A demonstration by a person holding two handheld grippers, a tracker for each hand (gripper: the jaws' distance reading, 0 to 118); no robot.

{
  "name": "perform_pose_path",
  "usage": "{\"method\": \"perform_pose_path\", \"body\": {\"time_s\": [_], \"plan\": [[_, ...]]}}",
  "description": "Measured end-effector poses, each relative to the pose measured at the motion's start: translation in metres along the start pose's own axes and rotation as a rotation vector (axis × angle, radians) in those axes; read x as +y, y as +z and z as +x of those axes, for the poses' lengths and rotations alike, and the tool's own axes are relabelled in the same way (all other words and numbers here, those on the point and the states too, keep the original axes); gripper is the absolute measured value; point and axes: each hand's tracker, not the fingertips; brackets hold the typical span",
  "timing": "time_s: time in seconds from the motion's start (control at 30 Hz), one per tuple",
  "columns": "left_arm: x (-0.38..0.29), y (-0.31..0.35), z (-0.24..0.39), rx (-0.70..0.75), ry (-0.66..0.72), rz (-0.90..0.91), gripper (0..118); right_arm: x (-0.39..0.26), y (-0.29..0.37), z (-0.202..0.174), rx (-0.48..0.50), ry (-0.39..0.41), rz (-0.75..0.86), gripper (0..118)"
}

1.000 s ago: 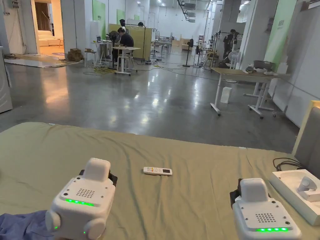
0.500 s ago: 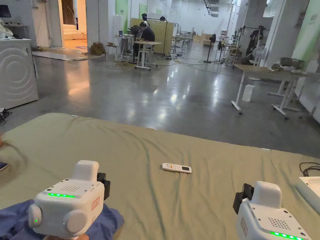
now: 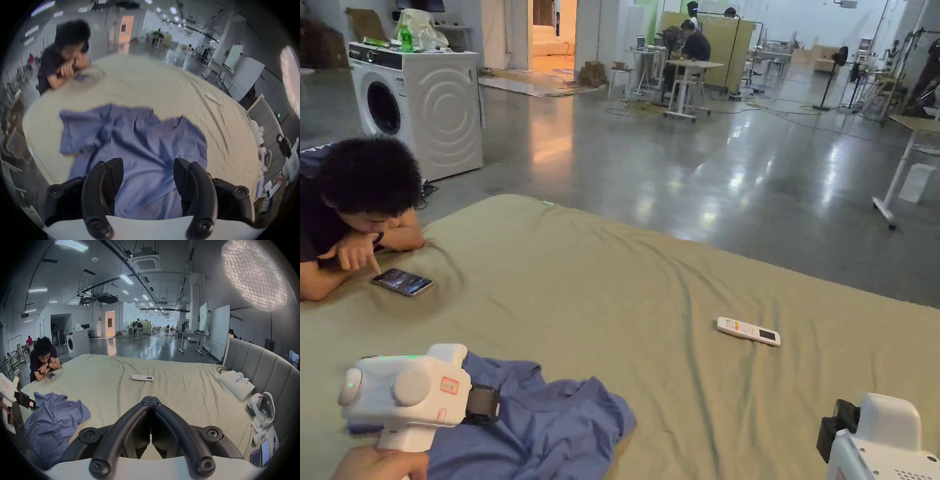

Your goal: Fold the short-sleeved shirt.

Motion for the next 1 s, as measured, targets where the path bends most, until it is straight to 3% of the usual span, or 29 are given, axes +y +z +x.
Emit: {"method": "perform_pose_path", "body": {"time_s": [0.1,0.33,0.57,0.67,0.8,0.87,0.93,1.0], "plan": [[-0.012,-0.031,-0.019,0.018,0.05,-0.113,69,-0.008,-0.005,-0.001,0.002,0.002,-0.032,0],[-0.04,-0.083,-0.013,0.057,0.021,-0.168,69,-0.025,-0.012,0.001,-0.006,0.026,-0.1,0],[-0.048,-0.092,0.017,0.21,-0.225,-0.124,70,-0.036,-0.012,0.01,-0.027,0.038,-0.141,0],[-0.055,-0.092,0.027,0.222,-0.243,-0.108,54,-0.04,-0.01,0.012,-0.029,0.035,-0.151,0],[-0.058,-0.094,0.039,0.23,-0.319,-0.107,7,-0.042,-0.009,0.012,-0.03,0.039,-0.158,0],[-0.059,-0.105,0.049,0.295,-0.4,-0.112,6,-0.044,-0.009,0.012,-0.028,0.038,-0.161,0],[-0.057,-0.107,0.05,0.287,-0.394,-0.074,4,-0.045,-0.007,0.013,-0.024,0.036,-0.161,0],[-0.053,-0.09,0.03,0.224,-0.284,-0.042,3,-0.046,-0.006,0.013,-0.024,0.036,-0.16,0]]}}
